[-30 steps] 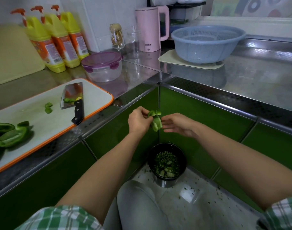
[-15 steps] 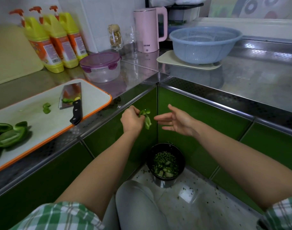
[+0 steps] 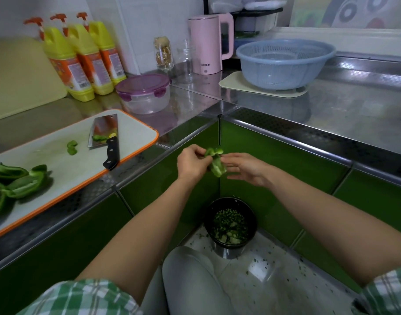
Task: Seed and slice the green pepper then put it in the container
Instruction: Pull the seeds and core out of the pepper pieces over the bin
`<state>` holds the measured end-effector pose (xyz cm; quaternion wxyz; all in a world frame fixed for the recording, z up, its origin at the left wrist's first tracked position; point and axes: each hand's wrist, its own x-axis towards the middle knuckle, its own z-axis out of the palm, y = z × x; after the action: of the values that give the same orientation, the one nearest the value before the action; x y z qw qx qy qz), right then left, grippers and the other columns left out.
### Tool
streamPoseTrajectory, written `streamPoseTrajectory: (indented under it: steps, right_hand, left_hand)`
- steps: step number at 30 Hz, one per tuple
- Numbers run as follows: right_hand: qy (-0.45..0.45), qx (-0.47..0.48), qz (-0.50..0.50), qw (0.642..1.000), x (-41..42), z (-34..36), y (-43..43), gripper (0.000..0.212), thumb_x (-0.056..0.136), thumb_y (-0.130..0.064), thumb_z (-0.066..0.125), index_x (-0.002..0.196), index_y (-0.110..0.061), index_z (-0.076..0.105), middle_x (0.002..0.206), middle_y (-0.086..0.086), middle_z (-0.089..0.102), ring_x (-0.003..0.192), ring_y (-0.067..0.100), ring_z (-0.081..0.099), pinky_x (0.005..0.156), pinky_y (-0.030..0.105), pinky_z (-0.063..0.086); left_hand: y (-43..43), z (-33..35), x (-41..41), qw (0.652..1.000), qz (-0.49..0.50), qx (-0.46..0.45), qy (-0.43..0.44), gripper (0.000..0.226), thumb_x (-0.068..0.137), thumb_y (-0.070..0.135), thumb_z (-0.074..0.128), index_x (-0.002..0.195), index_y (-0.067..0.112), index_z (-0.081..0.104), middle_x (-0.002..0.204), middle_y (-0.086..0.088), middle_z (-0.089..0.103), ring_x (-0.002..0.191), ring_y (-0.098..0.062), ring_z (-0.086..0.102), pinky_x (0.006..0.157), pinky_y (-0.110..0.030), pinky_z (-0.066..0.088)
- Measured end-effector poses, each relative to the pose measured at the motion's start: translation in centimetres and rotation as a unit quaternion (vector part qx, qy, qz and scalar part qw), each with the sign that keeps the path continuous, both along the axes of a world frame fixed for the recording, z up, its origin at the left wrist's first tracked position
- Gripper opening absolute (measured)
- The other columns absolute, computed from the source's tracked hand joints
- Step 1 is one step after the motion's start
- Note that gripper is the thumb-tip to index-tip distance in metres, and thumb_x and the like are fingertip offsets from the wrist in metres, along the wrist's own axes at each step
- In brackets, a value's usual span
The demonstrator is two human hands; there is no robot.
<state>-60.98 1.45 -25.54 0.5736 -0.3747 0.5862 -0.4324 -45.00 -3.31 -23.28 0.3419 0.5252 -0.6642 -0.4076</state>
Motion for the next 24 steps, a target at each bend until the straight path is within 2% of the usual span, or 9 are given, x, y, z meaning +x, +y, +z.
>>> streamPoseTrajectory:
  steps: [2, 4, 7, 9, 13, 15, 19, 21, 24]
  right_hand:
    - [0.017, -0.001, -0.008, 1.0, 0.1, 0.1, 0.0, 0.037, 0.087, -0.022, 0.066, 0.123, -0.013, 0.058, 0.118, 0.005, 0.066, 0.113, 0.021, 0.059, 0.102, 0.041, 0.045]
    - [0.037, 0.0, -0.026, 0.999, -0.1, 0.1, 0.1, 0.029, 0.089, -0.018, 0.064, 0.118, -0.014, 0.06, 0.115, 0.005, 0.067, 0.109, 0.019, 0.062, 0.099, 0.04, 0.047]
    - [0.071, -0.001, -0.098, 0.993, -0.8, 0.1, 0.3, 0.019, 0.095, -0.007, 0.051, 0.108, -0.014, 0.063, 0.112, 0.006, 0.068, 0.098, 0.016, 0.066, 0.094, 0.036, 0.052]
    - [0.092, -0.018, -0.127, 0.987, -1.0, 0.0, 0.5, 0.017, 0.095, -0.011, 0.054, 0.11, -0.01, 0.063, 0.108, 0.007, 0.069, 0.091, 0.015, 0.067, 0.091, 0.034, 0.053]
    - [0.104, -0.072, -0.071, 0.989, 0.3, 0.5, 0.6, 0.025, 0.088, -0.028, 0.066, 0.11, -0.016, 0.062, 0.108, 0.003, 0.066, 0.099, 0.016, 0.064, 0.09, 0.033, 0.051]
    - [0.132, -0.078, -0.053, 0.987, 0.8, 0.7, 0.5, 0.026, 0.086, -0.025, 0.068, 0.11, -0.017, 0.061, 0.108, 0.002, 0.065, 0.099, 0.015, 0.062, 0.089, 0.032, 0.051]
    - [0.162, -0.05, -0.049, 0.984, 0.0, 0.2, 0.5, 0.024, 0.088, -0.007, 0.061, 0.112, -0.014, 0.06, 0.107, 0.009, 0.066, 0.098, 0.018, 0.064, 0.088, 0.03, 0.052]
    - [0.164, -0.042, -0.066, 0.983, -0.5, 0.0, 0.7, 0.019, 0.089, -0.009, 0.062, 0.107, -0.016, 0.06, 0.108, 0.007, 0.065, 0.1, 0.018, 0.064, 0.09, 0.031, 0.052]
    - [0.13, -0.058, -0.084, 0.986, 0.1, 0.2, 0.4, 0.018, 0.088, -0.023, 0.066, 0.104, -0.017, 0.06, 0.104, 0.003, 0.065, 0.098, 0.018, 0.064, 0.089, 0.032, 0.052]
  left_hand:
    - [0.2, 0.2, -0.5, 0.999, -0.017, 0.018, 0.041, 0.013, 0.08, 0.005, 0.074, 0.082, 0.013, 0.064, 0.086, -0.009, 0.069, 0.079, -0.023, 0.07, 0.073, -0.038, 0.061]
    - [0.3, 0.2, -0.6, 0.997, -0.021, 0.03, 0.071, 0.012, 0.082, 0.003, 0.073, 0.09, 0.007, 0.065, 0.091, -0.011, 0.068, 0.081, -0.024, 0.069, 0.071, -0.033, 0.061]
    - [0.2, -0.1, -0.2, 0.995, 0.0, 0.033, 0.093, 0.011, 0.084, 0.003, 0.071, 0.088, 0.009, 0.063, 0.09, -0.008, 0.065, 0.083, -0.027, 0.068, 0.073, -0.035, 0.06]
    - [0.0, -0.3, 0.0, 0.994, 0.013, 0.038, 0.102, 0.014, 0.085, 0.003, 0.069, 0.083, 0.014, 0.06, 0.088, -0.006, 0.064, 0.085, -0.027, 0.068, 0.075, -0.037, 0.06]
    - [0.1, -0.2, -0.3, 0.993, 0.013, 0.043, 0.105, 0.019, 0.085, 0.003, 0.069, 0.081, 0.017, 0.057, 0.088, -0.004, 0.063, 0.085, -0.025, 0.068, 0.076, -0.038, 0.06]
    - [0.2, -0.1, -0.5, 0.993, 0.01, 0.043, 0.106, 0.02, 0.085, 0.003, 0.07, 0.08, 0.018, 0.057, 0.088, -0.004, 0.063, 0.086, -0.024, 0.068, 0.076, -0.038, 0.061]
    - [-0.1, 0.0, -0.1, 0.992, 0.038, 0.036, 0.111, 0.021, 0.085, 0.002, 0.069, 0.079, 0.018, 0.057, 0.087, -0.002, 0.062, 0.085, -0.024, 0.068, 0.077, -0.041, 0.06]
    - [-0.4, -0.1, 0.4, 0.992, 0.052, 0.034, 0.11, 0.019, 0.086, 0.003, 0.068, 0.081, 0.017, 0.058, 0.089, -0.003, 0.063, 0.085, -0.024, 0.068, 0.077, -0.041, 0.06]
    - [-0.4, -0.1, 0.5, 0.992, 0.051, 0.035, 0.111, 0.014, 0.086, 0.003, 0.068, 0.087, 0.013, 0.059, 0.092, -0.003, 0.062, 0.085, -0.023, 0.067, 0.078, -0.039, 0.06]
